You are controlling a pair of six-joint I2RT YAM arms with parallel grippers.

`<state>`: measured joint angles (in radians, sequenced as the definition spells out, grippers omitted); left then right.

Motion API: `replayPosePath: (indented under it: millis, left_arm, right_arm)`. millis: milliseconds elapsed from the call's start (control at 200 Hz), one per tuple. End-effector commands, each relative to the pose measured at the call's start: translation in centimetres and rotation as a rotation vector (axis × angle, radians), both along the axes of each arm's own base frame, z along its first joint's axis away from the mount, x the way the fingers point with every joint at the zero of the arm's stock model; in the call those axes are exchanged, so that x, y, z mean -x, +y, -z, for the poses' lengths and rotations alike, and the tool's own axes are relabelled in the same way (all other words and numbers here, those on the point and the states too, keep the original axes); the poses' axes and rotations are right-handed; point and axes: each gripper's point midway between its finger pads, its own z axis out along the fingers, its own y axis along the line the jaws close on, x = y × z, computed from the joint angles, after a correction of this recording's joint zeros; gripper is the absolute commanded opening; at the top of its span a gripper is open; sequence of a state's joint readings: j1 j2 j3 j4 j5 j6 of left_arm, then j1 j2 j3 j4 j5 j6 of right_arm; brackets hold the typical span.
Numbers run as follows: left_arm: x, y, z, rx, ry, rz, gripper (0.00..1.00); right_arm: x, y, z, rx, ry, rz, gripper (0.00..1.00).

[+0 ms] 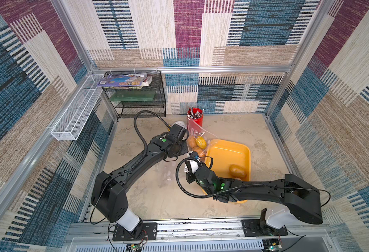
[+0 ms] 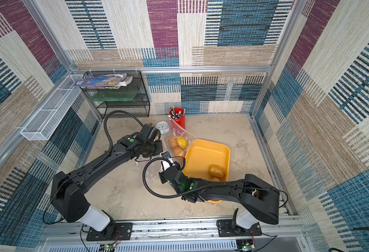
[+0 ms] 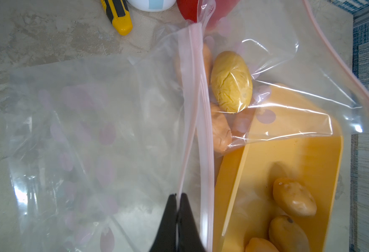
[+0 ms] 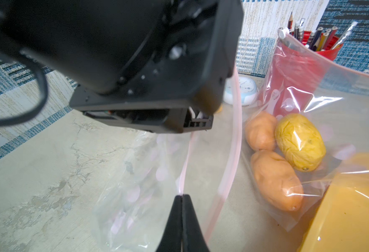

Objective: Put the potatoes into a zipper bag and zip it
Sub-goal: Pick up the zipper food storage bag at the center of the board.

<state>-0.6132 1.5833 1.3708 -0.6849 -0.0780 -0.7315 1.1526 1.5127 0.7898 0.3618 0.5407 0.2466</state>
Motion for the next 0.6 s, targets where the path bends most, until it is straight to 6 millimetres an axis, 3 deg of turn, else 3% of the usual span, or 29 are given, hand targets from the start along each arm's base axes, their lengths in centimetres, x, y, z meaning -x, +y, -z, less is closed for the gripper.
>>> replayPosePath:
  millis: [0, 65, 295, 596]
  left_arm:
    - [0.0, 0.1, 0.1, -0.012, 0.004, 0.003, 0.00]
    - [0.1, 0.1, 0.1, -0.008, 0.004, 0.004, 0.00]
    - [0.4, 0.0, -0.6, 0.018, -0.019, 0.014, 0.00]
    - [0.3, -0.3, -0.4, 0.024, -0.016, 0.028, 0.00]
  right_arm:
    - [0.0, 0.4, -1.0, -0.044, -0.008, -0.008, 0.18]
    - [0.1, 0.4, -1.2, -0.049, -0.007, -0.011, 0.22]
    - [0.2, 0.5, -1.3, -0.061, -0.002, -0.022, 0.19]
    - [0.3, -0.5, -2.7, -0.116, -0.002, -0.026, 0.28]
